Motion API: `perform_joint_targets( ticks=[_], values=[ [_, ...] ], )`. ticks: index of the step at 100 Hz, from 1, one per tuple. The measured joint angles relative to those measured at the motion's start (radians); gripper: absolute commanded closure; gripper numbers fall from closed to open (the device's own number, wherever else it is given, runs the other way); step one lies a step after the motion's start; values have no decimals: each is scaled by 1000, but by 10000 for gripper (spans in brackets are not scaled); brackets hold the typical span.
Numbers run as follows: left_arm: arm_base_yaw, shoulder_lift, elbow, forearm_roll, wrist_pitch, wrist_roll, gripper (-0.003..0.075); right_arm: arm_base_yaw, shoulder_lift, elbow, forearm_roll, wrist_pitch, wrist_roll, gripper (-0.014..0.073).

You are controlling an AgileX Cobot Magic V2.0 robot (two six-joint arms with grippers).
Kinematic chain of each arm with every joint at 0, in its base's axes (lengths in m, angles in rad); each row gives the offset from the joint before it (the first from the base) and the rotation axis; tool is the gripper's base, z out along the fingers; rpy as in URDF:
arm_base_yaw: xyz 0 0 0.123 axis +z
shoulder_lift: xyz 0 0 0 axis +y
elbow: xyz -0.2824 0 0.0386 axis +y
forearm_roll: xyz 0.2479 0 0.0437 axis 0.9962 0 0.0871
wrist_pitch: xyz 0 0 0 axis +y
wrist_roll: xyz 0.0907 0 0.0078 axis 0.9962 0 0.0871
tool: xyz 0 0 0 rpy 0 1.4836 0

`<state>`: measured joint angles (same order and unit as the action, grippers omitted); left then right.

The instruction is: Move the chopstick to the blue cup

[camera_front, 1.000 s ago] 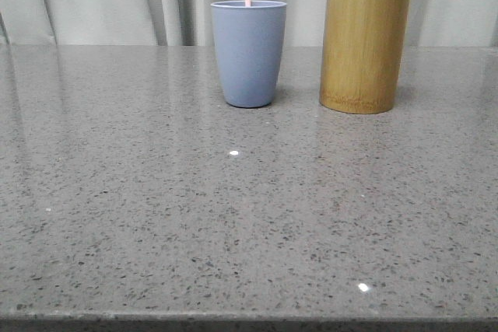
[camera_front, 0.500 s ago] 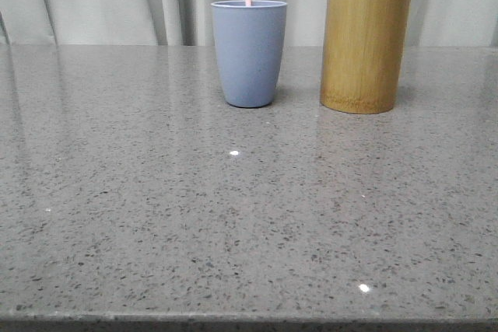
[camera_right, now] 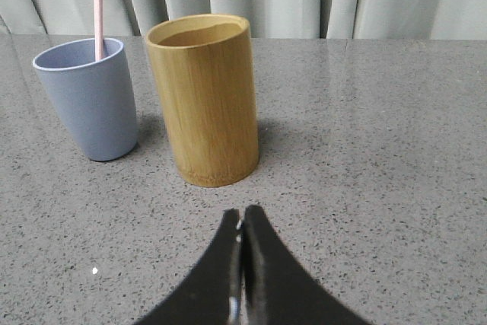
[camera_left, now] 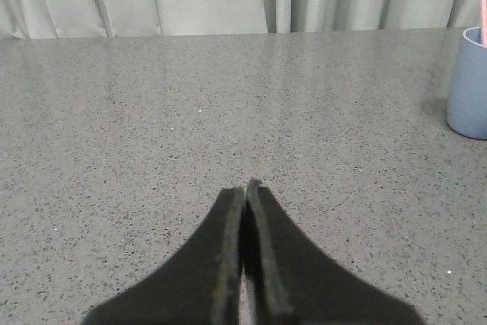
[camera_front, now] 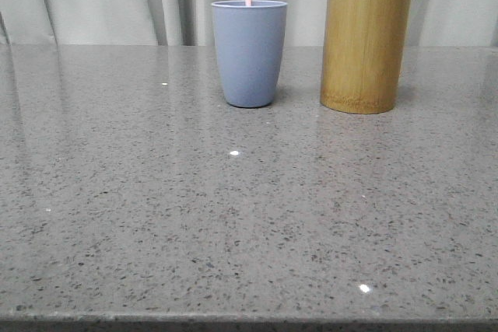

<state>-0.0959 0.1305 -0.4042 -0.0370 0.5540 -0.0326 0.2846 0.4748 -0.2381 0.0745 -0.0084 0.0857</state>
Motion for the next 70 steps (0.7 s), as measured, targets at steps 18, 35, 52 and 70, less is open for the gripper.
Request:
perform_joint_targets(
  ticks=[18, 35, 52, 70],
  values=[
    [0, -23, 36, 0, -14, 0, 739, 0, 0, 0, 0, 0, 0, 699],
    [0, -99, 129, 9, -110, 0, 739, 0, 0, 0, 0, 0, 0, 699],
    [0, -134, 254, 11, -256, 0, 739, 0, 0, 0, 0, 0, 0, 699],
    [0, -134, 390, 11, -423, 0, 739, 0, 0, 0, 0, 0, 0, 699]
  ],
)
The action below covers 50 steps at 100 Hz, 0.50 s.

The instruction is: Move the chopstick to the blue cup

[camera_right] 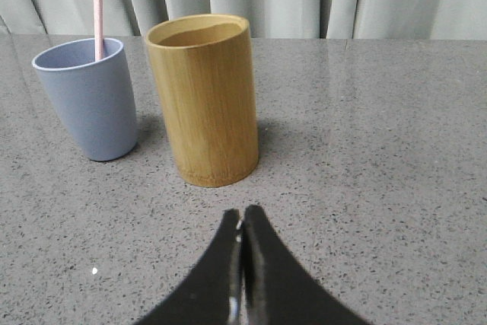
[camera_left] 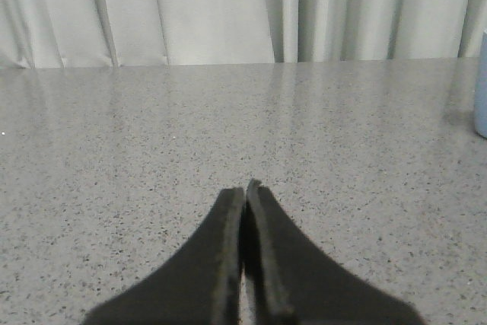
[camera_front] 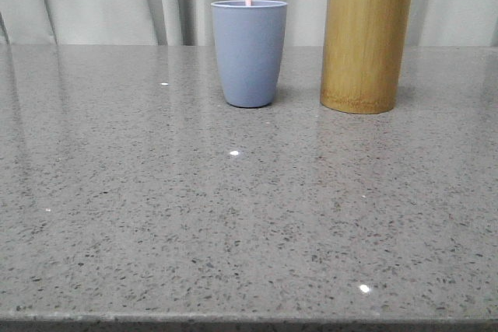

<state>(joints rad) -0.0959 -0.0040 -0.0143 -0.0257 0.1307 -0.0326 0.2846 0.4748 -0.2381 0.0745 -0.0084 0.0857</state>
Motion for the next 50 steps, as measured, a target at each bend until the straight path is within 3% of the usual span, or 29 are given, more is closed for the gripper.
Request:
perform_joint_targets(
  ticks=[50],
  values=[
    [0, 0, 18, 0, 4, 0, 739, 0, 0, 4, 0, 0, 0, 699]
  ],
)
